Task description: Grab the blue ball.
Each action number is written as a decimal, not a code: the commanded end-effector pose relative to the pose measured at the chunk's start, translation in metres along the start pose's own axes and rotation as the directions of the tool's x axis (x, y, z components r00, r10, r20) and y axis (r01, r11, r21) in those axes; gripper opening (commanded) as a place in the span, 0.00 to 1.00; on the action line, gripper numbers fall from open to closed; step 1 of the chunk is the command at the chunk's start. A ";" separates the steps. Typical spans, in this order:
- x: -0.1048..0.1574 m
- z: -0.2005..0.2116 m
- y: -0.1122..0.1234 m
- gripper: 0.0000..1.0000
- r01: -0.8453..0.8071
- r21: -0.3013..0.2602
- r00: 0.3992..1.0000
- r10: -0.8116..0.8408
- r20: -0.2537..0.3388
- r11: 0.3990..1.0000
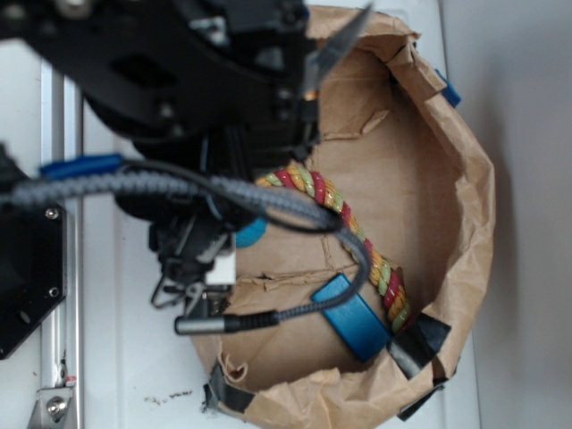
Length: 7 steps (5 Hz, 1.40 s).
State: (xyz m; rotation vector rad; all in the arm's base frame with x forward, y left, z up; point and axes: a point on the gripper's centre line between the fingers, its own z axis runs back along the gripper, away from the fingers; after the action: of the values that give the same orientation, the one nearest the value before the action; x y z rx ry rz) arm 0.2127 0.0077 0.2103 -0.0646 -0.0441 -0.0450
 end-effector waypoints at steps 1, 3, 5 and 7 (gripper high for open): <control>0.008 -0.037 0.013 1.00 -0.074 0.033 0.995 0.076 -0.065 0.997; 0.014 -0.130 0.034 1.00 -0.092 0.135 0.983 0.112 -0.146 0.987; 0.010 -0.140 0.030 1.00 -0.123 0.032 0.992 0.124 -0.006 0.992; 0.002 -0.104 0.022 1.00 -0.104 -0.016 0.993 0.105 0.047 0.994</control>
State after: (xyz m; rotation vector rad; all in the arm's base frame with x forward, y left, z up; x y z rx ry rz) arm 0.2146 0.0191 0.0945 -0.0788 -0.0426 0.0519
